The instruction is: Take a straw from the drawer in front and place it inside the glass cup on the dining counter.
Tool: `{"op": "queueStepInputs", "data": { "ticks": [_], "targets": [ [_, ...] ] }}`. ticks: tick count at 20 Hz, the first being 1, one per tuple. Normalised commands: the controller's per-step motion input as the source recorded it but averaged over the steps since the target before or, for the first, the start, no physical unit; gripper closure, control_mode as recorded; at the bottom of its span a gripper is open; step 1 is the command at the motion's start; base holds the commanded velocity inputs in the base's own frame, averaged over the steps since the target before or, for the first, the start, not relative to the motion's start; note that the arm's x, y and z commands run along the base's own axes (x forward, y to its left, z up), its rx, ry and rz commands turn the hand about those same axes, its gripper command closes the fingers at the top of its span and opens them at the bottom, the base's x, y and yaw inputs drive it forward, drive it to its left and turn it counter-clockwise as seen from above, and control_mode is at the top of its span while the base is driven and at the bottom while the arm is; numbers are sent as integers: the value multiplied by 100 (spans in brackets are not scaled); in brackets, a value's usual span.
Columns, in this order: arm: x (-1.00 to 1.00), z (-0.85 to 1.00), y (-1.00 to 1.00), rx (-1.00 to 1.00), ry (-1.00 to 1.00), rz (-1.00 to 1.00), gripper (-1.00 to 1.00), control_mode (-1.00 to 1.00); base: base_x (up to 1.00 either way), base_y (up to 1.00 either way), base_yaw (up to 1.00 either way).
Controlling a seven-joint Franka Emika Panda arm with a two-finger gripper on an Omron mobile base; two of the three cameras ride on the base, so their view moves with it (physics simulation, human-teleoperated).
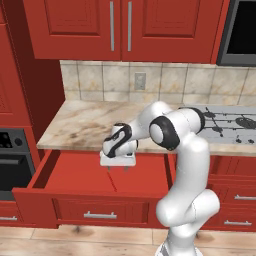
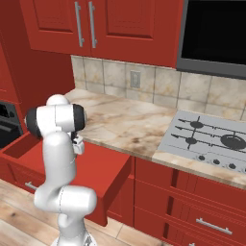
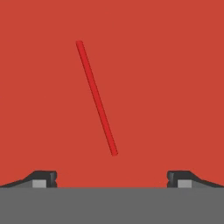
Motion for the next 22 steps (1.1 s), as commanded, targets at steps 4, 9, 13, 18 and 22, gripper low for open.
{"op": "queueStepInputs", "data": {
  "ticks": [4,9,13,18,22],
  "targets": [
    [1,-18,0,0,-8,-5,-100,-100,0,0,0],
    [0,-20,1,0,-11,-2,-100,-100,0,0,0],
    [1,-20,6,0,-15,-1,-100,-100,0,0,0],
    [5,-16,10,0,-15,0,-100,-100,0,0,0],
    [18,-4,9,0,-10,0,-100,-100,0,0,0]
  ]
}}
